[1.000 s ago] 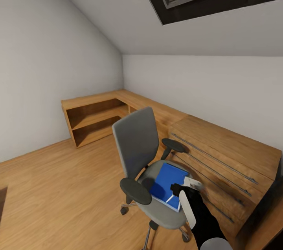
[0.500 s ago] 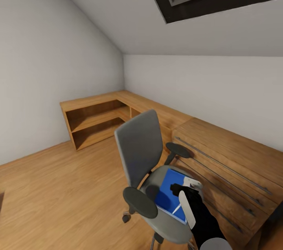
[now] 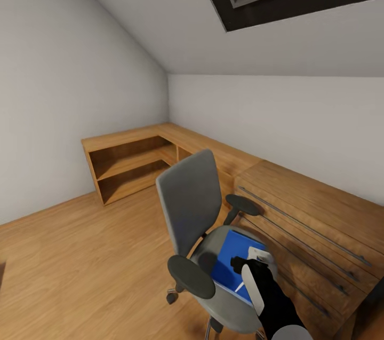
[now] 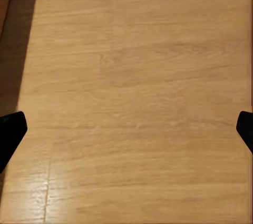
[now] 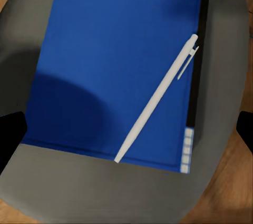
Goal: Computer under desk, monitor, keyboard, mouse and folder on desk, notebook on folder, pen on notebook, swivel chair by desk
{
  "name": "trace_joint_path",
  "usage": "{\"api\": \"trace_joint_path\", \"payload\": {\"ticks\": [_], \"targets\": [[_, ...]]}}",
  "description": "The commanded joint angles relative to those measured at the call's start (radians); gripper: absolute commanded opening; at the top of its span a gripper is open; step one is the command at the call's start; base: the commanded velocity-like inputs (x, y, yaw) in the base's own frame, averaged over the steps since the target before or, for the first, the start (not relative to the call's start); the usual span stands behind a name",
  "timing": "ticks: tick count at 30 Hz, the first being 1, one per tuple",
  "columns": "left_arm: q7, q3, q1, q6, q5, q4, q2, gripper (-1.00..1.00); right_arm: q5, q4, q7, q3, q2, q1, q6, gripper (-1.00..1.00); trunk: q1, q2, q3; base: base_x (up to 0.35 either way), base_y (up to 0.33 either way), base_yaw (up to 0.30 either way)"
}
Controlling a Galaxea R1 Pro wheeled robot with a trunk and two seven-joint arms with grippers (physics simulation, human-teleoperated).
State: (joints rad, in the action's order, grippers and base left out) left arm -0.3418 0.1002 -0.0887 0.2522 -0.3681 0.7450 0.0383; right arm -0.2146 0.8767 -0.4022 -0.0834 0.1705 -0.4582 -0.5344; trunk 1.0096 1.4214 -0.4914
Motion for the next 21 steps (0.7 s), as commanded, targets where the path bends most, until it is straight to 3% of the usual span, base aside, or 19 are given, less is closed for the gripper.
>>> {"api": "trace_joint_path", "payload": {"ticks": [1,8,9,10,14,15,17,21], "targets": [[-0.001,-0.002,0.000,0.003,-0.014,0.007,0.001,1.00,-0.010,0.000,-0.007,-0.001,0.000,0.000,-0.002,1.00,0.000,0.001,-0.001,0.000,0.000,0.000],[0.001,0.002,0.000,-0.033,-0.036,0.082,0.003,1.00,-0.009,-0.006,-0.007,-0.002,-0.002,0.000,-0.002,1.00,0.019,0.036,-0.017,0.000,0.000,0.000],[0.001,0.003,0.000,-0.087,-0.046,0.122,0.003,1.00,-0.008,-0.006,-0.007,-0.002,-0.002,-0.001,-0.002,1.00,0.023,0.043,-0.020,0.000,0.000,0.000],[0.001,0.003,0.000,-0.279,-0.077,0.234,0.003,1.00,-0.008,-0.007,-0.007,-0.002,-0.003,-0.001,-0.002,1.00,0.027,0.050,-0.023,0.000,0.000,0.000],[0.001,0.011,0.000,-0.506,-0.121,0.359,0.004,1.00,-0.007,-0.007,-0.007,-0.002,-0.003,-0.001,-0.002,1.00,0.042,0.078,-0.035,0.000,0.000,0.000],[0.001,0.025,0.000,-0.601,-0.142,0.422,0.004,1.00,-0.007,-0.007,-0.007,-0.002,-0.003,-0.001,-0.002,1.00,0.046,0.085,-0.038,0.000,0.000,0.000],[0.001,0.053,0.000,-0.711,-0.164,0.510,0.004,1.00,-0.006,-0.007,-0.007,-0.002,-0.003,-0.001,-0.002,1.00,0.054,0.099,-0.045,0.000,0.000,0.000],[0.002,0.077,0.000,-0.803,-0.180,0.588,0.003,1.00,-0.006,-0.007,-0.007,-0.002,-0.003,-0.002,-0.001,1.00,0.069,0.127,-0.057,0.000,0.000,0.000]]}}
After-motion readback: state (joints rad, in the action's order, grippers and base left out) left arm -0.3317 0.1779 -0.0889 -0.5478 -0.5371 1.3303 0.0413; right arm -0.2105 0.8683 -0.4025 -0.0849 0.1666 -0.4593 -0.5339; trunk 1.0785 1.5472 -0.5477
